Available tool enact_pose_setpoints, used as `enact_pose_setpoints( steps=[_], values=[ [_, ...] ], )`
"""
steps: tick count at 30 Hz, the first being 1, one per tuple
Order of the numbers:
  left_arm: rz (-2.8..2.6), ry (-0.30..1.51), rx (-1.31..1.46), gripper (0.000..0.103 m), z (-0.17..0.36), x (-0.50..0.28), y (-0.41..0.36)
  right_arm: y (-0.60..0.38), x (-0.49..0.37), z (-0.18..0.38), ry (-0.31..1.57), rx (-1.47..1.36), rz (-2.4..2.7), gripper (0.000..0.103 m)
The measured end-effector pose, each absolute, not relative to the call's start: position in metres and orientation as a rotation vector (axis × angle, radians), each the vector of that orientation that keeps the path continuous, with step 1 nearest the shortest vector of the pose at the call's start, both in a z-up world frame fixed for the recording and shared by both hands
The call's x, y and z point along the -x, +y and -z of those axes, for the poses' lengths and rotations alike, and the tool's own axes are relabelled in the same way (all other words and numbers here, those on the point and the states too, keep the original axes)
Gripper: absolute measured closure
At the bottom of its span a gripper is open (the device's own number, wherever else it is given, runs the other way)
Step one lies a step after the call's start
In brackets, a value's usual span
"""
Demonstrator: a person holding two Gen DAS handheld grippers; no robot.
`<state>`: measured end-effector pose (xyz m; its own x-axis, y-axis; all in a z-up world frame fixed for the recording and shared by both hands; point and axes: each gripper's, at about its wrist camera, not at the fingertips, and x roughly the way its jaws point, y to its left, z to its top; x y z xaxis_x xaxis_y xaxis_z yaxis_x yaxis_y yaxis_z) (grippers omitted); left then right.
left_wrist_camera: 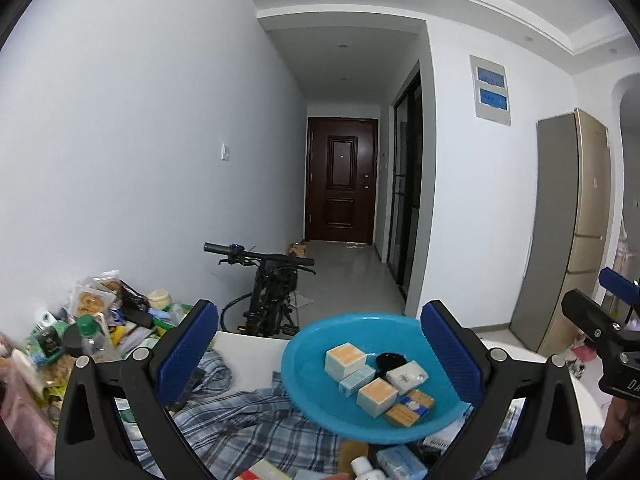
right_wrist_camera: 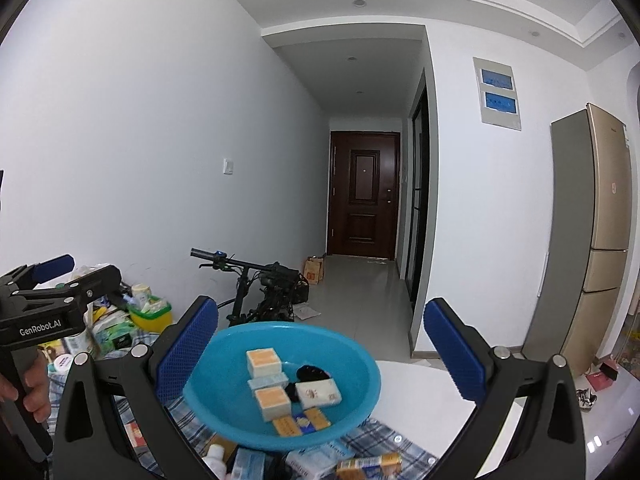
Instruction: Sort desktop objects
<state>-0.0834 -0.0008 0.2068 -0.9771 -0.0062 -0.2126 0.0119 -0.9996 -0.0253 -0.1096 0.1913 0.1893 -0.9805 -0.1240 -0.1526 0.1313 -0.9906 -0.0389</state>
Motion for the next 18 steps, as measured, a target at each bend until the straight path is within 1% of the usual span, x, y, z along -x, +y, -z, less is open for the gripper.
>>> enact_pose_setpoints(
  steps=[3, 10, 15, 18],
  values=[
    [3.116, 0.019, -0.340, 0.000, -0.207, 0.068, -0.001, 0.186, 0.097, -0.190, 0.095, -0.232, 2.984, 0.001],
    [3.124, 0.082, -0.340, 0.000, -0.211, 0.046, -0.009, 0.173, 0.078, -0.195, 0.146, -0.246, 2.998, 0.001],
    [3.130, 0.048, -0.350, 0.000, -0.211, 0.042, -0.008, 0.171, 0.070, -0.193, 0.136, -0.242, 2.989, 0.001],
    [3.110, 0.060, -0.353, 0.000, -0.206, 0.039, -0.009, 0.173, 0.067, -0.187, 0.101, -0.247, 2.984, 0.001]
  ],
)
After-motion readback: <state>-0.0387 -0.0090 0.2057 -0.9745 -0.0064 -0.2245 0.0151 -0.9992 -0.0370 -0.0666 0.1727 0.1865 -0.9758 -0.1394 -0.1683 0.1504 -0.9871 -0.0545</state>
